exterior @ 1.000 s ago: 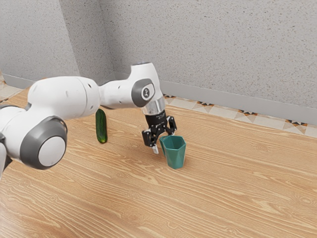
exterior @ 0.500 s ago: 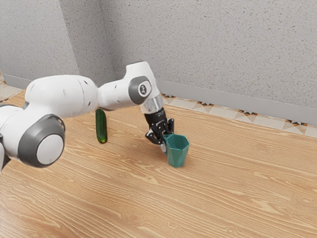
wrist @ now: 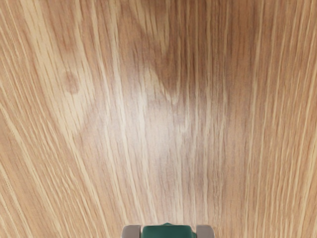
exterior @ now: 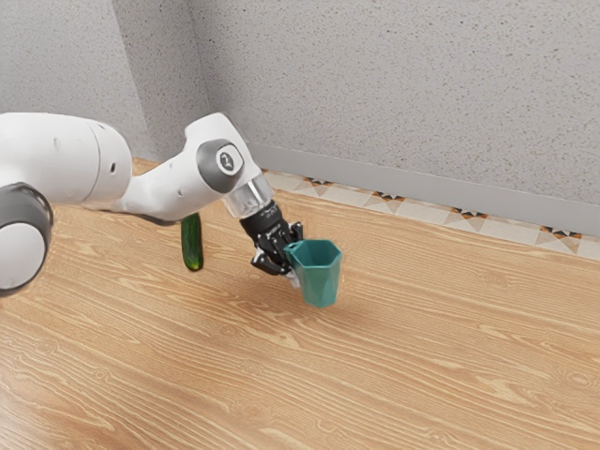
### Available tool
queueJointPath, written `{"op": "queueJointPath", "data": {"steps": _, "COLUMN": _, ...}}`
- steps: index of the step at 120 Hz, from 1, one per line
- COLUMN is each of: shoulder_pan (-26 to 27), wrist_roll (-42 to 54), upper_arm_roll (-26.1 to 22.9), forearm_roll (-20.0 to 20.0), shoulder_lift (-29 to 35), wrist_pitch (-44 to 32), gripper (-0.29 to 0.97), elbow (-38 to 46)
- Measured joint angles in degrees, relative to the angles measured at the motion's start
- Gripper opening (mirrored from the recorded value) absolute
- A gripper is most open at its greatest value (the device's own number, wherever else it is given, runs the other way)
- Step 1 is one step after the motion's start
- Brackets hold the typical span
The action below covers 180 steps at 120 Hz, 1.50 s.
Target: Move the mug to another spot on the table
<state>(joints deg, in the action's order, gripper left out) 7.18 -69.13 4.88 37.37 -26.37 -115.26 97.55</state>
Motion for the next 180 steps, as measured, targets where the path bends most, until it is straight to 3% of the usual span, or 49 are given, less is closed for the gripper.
{"op": "queueJointPath", "data": {"steps": 17, "shoulder_pan": 0.01, "wrist_roll": 1.42, "upper_arm_roll": 2.37, "forearm_roll": 1.69, "shoulder_lift": 5.68, "wrist_pitch": -2.82, "gripper": -0.09, "elbow": 8.45}}
{"op": "queueJointPath", "data": {"steps": 37, "shoulder_pan": -0.07, "wrist_roll": 2.91, "upper_arm_roll": 6.58, "forearm_roll": 2.25, "shoulder_lift": 8.56, "wrist_pitch": -5.00, "gripper": -0.11, "elbow": 13.39}}
{"op": "queueJointPath", "data": {"steps": 74, "shoulder_pan": 0.04, "wrist_roll": 5.83, "upper_arm_roll": 9.33, "forearm_roll": 5.67, "shoulder_lift": 12.76, "wrist_pitch": -8.60, "gripper": -0.11, "elbow": 22.12}}
{"op": "queueJointPath", "data": {"steps": 127, "shoulder_pan": -0.12, "wrist_roll": 9.67, "upper_arm_roll": 16.43, "forearm_roll": 6.78, "shoulder_lift": 10.84, "wrist_pitch": -10.97, "gripper": -0.10, "elbow": 25.67}}
{"op": "queueJointPath", "data": {"steps": 158, "shoulder_pan": -0.42, "wrist_roll": 11.22, "upper_arm_roll": 17.04, "forearm_roll": 6.76, "shoulder_lift": 8.86, "wrist_pitch": -11.29, "gripper": -0.10, "elbow": 25.59}}
{"op": "queueJointPath", "data": {"steps": 180, "shoulder_pan": -0.93, "wrist_roll": 12.67, "upper_arm_roll": 17.04, "forearm_roll": 7.16, "shoulder_lift": 8.39, "wrist_pitch": -13.02, "gripper": 0.29, "elbow": 25.43}}
